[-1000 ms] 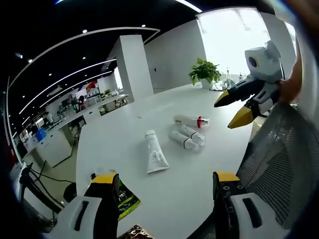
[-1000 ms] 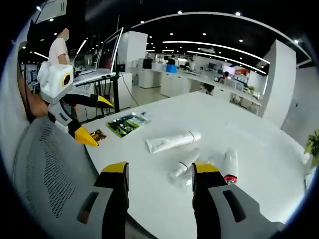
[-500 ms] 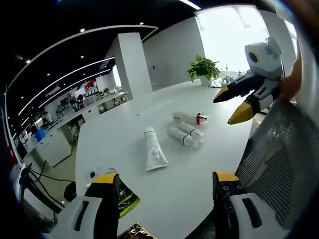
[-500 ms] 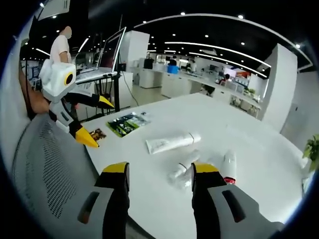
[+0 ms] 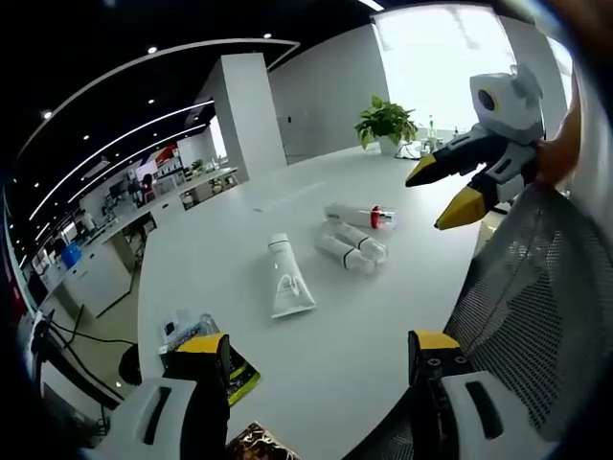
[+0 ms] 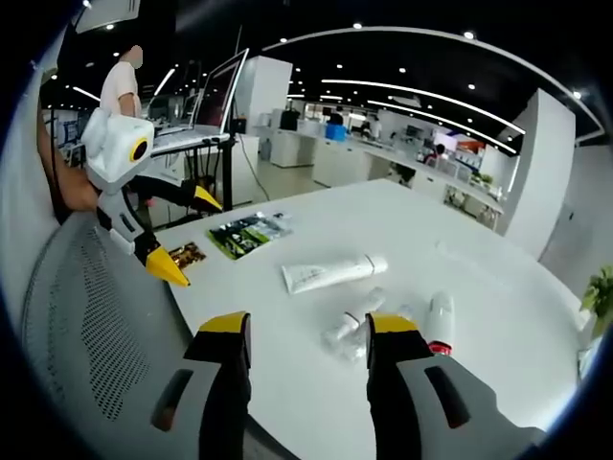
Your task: Arrange the skincare products in the storage area until every visible bottle or jar stands upright without overlapping.
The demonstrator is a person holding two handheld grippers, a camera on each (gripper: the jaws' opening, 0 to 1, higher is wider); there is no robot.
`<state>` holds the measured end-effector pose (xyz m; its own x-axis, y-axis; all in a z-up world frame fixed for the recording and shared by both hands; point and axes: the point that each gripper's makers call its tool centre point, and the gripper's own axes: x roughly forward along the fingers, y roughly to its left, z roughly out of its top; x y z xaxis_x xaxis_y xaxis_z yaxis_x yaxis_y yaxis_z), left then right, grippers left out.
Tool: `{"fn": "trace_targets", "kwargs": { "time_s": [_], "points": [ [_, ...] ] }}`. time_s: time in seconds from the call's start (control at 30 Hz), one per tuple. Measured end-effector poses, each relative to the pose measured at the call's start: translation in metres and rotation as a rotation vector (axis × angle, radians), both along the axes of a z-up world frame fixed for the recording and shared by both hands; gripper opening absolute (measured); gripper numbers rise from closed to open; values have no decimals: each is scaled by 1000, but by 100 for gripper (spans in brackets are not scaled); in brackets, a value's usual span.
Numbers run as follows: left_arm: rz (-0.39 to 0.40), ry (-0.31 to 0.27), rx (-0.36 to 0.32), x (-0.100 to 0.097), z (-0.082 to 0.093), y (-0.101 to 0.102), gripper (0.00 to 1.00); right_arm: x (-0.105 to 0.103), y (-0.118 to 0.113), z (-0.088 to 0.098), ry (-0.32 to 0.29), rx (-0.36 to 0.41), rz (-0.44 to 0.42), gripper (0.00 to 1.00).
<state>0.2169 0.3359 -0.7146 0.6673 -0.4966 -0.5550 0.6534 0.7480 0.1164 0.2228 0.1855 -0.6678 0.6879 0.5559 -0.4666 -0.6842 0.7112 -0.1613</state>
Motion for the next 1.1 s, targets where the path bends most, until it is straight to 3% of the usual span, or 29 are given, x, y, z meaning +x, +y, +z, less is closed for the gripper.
{"fn": "trace_targets", "kwargs": {
  "time_s": [0.53,0.73,0.97,1.1],
  "points": [
    [-13,35,19,-4,-3,-4,75,0,-2,-3,19,-9,8,45],
    [-26,8,52,-4,-2,-4,75,7,0,-3,57,3,35,48],
    [7,-6,101,2,-4,6,74,40,17,-1,31,-95,165,49],
    [10,-8,153,4,-9,11,72,60,28,-7,32,-227,298,49]
  ]
}}
